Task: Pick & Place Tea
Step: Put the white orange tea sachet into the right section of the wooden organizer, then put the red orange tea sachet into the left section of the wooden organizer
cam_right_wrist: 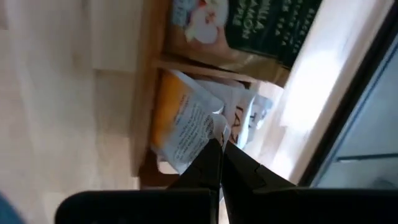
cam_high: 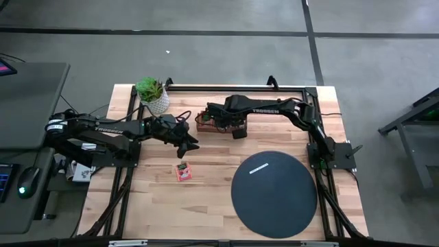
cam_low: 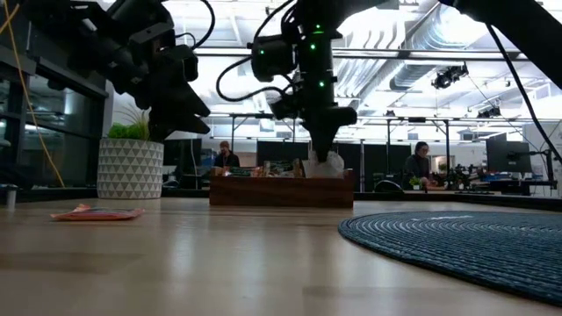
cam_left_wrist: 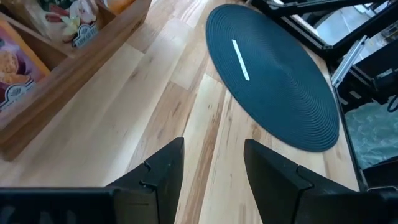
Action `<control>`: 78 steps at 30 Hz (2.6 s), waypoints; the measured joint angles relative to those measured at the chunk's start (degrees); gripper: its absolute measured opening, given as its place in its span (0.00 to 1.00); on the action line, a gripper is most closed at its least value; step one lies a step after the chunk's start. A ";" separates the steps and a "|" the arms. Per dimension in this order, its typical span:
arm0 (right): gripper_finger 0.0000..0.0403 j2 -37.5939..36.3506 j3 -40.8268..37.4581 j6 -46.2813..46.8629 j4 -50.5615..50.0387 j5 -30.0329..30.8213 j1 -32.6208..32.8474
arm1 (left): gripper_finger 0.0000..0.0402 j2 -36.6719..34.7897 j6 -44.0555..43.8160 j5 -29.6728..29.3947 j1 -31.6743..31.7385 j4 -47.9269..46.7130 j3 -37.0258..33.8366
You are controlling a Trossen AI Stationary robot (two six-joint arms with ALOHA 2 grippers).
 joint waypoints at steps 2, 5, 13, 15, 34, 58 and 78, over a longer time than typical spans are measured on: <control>0.00 0.00 -0.95 -0.53 0.16 1.74 -0.01 | 0.41 0.00 0.00 -0.02 -0.02 -0.36 0.00; 0.00 0.00 -2.65 -1.44 0.29 2.36 -0.01 | 0.41 0.00 0.03 -0.08 0.00 -1.05 0.04; 0.00 -0.02 -6.11 -1.78 2.09 6.42 0.76 | 0.41 0.00 0.13 -0.11 0.00 -1.15 0.04; 0.00 -0.02 -6.19 -1.44 2.16 5.89 1.01 | 0.41 0.00 0.13 -0.11 0.00 -1.15 0.04; 0.14 -0.02 -1.39 0.50 2.01 4.42 1.28 | 0.41 0.01 0.11 -0.09 0.00 -1.46 0.04; 0.47 -0.11 14.77 20.40 4.07 -16.10 5.62 | 0.41 -0.50 -8.00 -3.02 -13.00 -22.51 0.07; 0.47 -0.07 -3.90 31.47 31.85 -19.70 13.06 | 0.41 6.19 -74.09 -35.31 -42.95 -23.89 0.30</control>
